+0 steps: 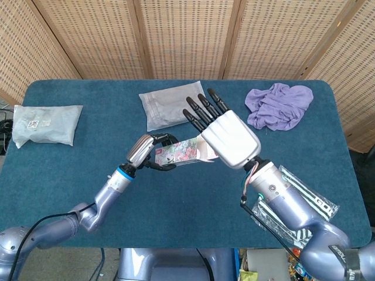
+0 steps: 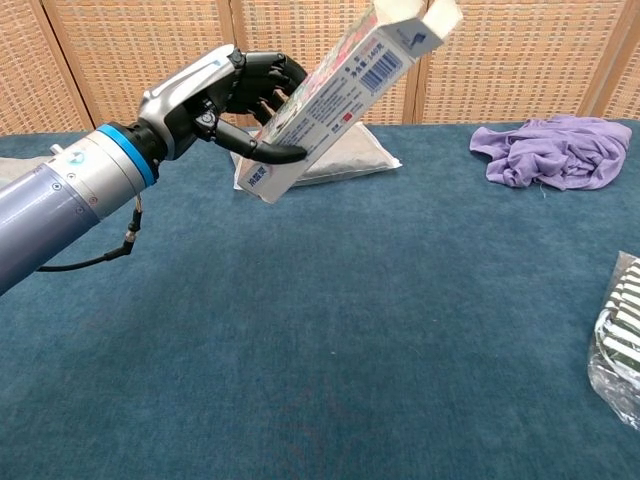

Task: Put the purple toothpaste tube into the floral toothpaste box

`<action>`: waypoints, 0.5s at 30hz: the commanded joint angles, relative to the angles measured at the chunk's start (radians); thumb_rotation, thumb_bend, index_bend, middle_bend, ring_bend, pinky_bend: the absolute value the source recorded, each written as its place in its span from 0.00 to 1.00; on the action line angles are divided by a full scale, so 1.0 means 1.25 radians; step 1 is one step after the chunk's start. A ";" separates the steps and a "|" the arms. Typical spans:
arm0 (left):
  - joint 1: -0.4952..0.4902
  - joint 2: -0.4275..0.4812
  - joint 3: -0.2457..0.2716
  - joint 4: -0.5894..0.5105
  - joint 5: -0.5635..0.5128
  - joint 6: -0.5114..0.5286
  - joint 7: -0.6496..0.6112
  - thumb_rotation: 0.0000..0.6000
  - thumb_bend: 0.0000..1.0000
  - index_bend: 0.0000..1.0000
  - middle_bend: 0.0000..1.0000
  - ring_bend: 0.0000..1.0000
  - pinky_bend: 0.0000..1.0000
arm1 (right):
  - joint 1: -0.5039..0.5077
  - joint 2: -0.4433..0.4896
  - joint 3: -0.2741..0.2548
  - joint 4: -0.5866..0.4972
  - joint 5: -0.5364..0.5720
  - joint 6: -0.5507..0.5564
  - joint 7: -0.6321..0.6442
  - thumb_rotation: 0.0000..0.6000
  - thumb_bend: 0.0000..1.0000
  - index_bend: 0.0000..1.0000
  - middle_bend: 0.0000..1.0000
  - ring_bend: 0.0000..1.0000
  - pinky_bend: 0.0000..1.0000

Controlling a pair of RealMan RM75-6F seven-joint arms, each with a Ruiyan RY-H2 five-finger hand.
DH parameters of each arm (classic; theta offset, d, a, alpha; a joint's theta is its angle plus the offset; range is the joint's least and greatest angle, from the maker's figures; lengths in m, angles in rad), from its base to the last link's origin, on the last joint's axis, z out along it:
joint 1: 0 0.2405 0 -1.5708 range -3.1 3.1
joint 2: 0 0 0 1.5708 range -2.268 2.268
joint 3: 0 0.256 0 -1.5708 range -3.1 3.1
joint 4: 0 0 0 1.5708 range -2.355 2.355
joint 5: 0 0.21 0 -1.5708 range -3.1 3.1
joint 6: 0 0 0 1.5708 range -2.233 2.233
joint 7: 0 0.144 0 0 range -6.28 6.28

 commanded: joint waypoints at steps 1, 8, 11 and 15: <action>0.001 -0.003 0.001 0.005 0.002 0.004 0.000 1.00 0.30 0.60 0.51 0.45 0.48 | -0.024 0.023 0.003 0.004 -0.019 0.018 0.019 1.00 0.00 0.00 0.00 0.00 0.00; 0.012 0.028 0.028 0.025 0.030 0.021 0.025 1.00 0.30 0.60 0.51 0.45 0.48 | -0.124 0.044 -0.027 0.076 -0.095 0.043 0.133 1.00 0.00 0.00 0.00 0.00 0.00; 0.024 0.063 0.061 0.044 0.055 0.025 0.062 1.00 0.30 0.60 0.51 0.45 0.48 | -0.192 0.019 -0.058 0.149 -0.158 0.056 0.235 1.00 0.00 0.00 0.00 0.00 0.00; 0.043 0.113 0.097 0.051 0.059 -0.007 0.091 1.00 0.30 0.60 0.51 0.45 0.48 | -0.284 -0.046 -0.108 0.273 -0.250 0.086 0.385 1.00 0.00 0.00 0.00 0.00 0.00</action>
